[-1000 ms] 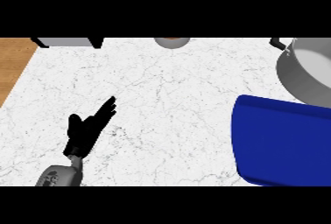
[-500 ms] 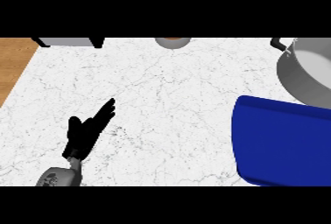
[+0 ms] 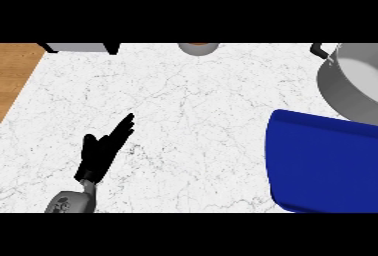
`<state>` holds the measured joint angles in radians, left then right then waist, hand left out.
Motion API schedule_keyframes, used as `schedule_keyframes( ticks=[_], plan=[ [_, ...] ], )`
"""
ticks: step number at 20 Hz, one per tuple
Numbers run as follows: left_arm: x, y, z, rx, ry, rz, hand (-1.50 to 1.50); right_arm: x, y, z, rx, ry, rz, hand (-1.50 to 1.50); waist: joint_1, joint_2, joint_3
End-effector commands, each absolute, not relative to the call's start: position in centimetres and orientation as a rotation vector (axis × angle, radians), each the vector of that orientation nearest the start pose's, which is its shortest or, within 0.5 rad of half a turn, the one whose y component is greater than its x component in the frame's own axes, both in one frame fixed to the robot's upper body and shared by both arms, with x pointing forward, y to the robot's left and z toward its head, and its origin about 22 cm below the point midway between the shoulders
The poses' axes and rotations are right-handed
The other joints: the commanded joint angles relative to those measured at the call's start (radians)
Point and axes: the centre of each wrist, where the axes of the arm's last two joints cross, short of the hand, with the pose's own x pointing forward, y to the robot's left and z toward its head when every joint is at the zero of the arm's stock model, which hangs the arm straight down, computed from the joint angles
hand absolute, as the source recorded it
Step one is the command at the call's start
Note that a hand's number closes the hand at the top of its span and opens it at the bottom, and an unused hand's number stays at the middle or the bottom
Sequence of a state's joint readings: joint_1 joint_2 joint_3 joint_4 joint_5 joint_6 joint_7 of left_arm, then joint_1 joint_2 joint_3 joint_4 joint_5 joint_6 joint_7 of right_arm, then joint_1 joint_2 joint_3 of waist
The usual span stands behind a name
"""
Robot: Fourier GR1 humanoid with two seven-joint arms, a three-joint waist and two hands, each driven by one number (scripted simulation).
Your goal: Pick the lemon from the tray and place it in the pot
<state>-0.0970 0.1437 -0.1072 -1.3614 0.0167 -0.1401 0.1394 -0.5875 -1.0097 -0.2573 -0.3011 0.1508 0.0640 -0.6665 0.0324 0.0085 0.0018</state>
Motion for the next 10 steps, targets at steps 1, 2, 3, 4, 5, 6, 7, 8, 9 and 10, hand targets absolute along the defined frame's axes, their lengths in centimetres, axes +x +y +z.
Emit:
schedule_keyframes(
  ticks=[1,2,3,4,5,6,7,8,9,10],
  plan=[
    [27.1,23.0,-1.4,-0.079,-1.280,-0.303,0.00,30.6,-55.0,14.7,-0.992,-1.469,0.467,1.50,0.004,-0.001,-0.001],
    [26.7,23.5,-2.7,-0.070,-1.278,-0.304,0.00,30.7,-55.4,16.6,-0.986,-1.451,0.466,1.50,0.003,0.001,-0.001],
    [27.2,22.7,-1.1,-0.082,-1.283,-0.322,0.00,32.1,-54.0,15.7,-0.983,-1.449,0.469,1.50,0.009,0.001,0.000],
    [26.7,23.5,-2.2,-0.082,-1.296,-0.317,0.00,32.7,-53.4,15.8,-0.997,-1.417,0.517,1.50,0.012,0.003,-0.001],
    [26.7,23.3,-1.7,-0.092,-1.300,-0.304,0.00,32.7,-53.1,14.5,-1.021,-1.406,0.551,1.50,0.015,0.004,0.000],
    [26.7,23.7,-2.7,-0.079,-1.287,-0.333,0.00,33.6,-52.5,15.4,-1.019,-1.392,0.559,1.50,0.015,0.007,0.000],
    [26.9,22.1,-1.4,-0.068,-1.301,-0.322,0.00,34.6,-51.8,16.2,-1.026,-1.378,0.560,1.50,0.020,0.005,0.000],
    [28.2,22.1,-0.3,-0.094,-1.290,-0.331,0.00,34.7,-51.5,15.1,-1.010,-1.380,0.584,1.50,0.018,0.008,0.001],
    [27.3,22.6,-1.5,-0.084,-1.298,-0.323,0.00,35.0,-51.2,15.2,-1.020,-1.355,0.596,1.50,0.022,0.009,0.001],
    [27.5,24.7,-1.8,-0.093,-1.291,-0.319,0.00,35.7,-50.4,15.1,-1.032,-1.323,0.624,1.50,0.026,0.011,0.000]
  ],
)
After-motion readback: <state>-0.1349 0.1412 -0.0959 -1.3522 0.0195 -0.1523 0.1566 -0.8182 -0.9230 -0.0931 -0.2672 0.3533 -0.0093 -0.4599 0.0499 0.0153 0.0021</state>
